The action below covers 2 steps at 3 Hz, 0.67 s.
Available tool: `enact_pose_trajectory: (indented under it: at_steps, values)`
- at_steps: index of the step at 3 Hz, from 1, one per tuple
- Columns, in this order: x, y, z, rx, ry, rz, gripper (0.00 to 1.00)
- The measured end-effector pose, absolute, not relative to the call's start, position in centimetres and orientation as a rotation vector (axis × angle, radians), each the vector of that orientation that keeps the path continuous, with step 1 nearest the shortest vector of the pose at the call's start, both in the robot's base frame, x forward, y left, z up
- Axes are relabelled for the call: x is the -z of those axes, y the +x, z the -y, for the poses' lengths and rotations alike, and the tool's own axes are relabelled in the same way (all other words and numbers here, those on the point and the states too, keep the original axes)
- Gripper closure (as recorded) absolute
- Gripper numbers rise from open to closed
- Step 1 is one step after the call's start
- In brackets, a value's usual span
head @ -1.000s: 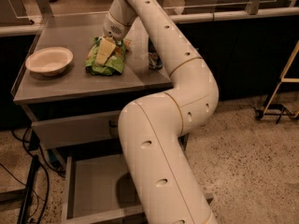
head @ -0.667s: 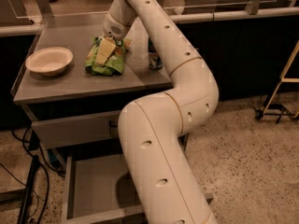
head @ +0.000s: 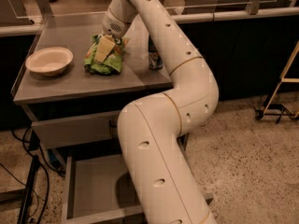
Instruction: Place green rice chip bag into middle drawer
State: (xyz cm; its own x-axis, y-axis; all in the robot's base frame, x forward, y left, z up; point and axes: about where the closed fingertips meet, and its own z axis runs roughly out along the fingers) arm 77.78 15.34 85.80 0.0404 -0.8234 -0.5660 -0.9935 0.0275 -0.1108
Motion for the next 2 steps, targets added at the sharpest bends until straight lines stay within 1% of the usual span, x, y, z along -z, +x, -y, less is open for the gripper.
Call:
enact_pose_trajectory:
  at_steps: [2]
  values:
    - [-89.7, 76.7, -14.6, -0.467, -1.835, -1.754, 1.0]
